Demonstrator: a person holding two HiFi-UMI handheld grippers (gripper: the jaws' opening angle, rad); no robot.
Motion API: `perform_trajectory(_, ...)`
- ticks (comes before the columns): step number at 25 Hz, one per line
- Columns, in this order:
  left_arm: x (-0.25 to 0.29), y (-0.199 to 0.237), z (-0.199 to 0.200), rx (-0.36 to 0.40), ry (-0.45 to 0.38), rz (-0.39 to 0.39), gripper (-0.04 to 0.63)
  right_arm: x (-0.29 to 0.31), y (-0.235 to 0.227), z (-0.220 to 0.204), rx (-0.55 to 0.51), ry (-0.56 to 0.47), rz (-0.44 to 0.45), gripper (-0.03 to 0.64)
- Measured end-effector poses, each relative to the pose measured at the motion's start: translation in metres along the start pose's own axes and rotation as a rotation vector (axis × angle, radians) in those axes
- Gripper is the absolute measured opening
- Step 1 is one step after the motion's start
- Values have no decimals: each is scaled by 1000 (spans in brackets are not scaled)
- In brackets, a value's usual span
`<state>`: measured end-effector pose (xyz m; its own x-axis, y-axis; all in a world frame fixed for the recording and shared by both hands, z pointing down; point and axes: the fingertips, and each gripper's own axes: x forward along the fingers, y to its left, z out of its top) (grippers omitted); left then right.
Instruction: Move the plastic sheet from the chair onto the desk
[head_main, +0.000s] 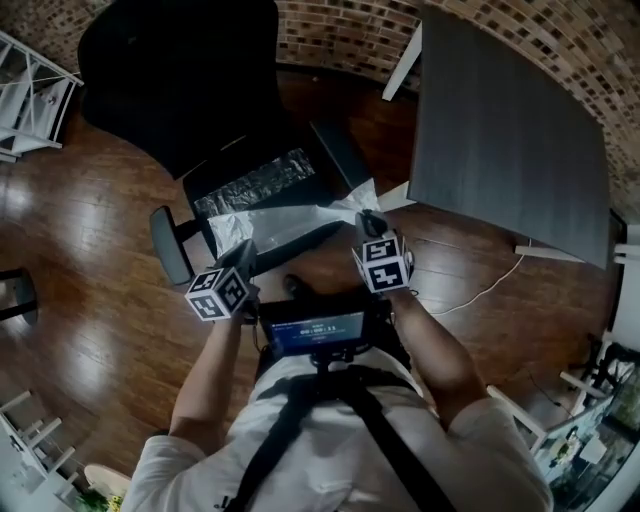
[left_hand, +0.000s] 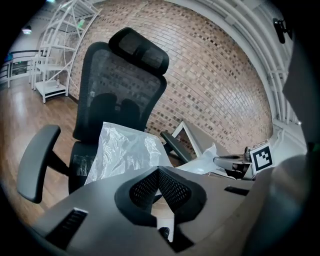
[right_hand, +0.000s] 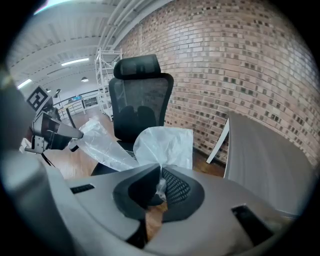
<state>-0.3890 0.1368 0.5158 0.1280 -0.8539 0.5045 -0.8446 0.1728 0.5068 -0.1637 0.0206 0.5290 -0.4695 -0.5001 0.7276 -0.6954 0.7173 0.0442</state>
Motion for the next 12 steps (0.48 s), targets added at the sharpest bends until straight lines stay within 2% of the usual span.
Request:
perform_trajectory(5,13,-49,5,48,-19,-39,0,-31,-40,0,27,-49,-31,5)
perform_trajectory(12,43,-135,-5,74,-3,-127,0,-71,-112,-14,94,-107,-96,5)
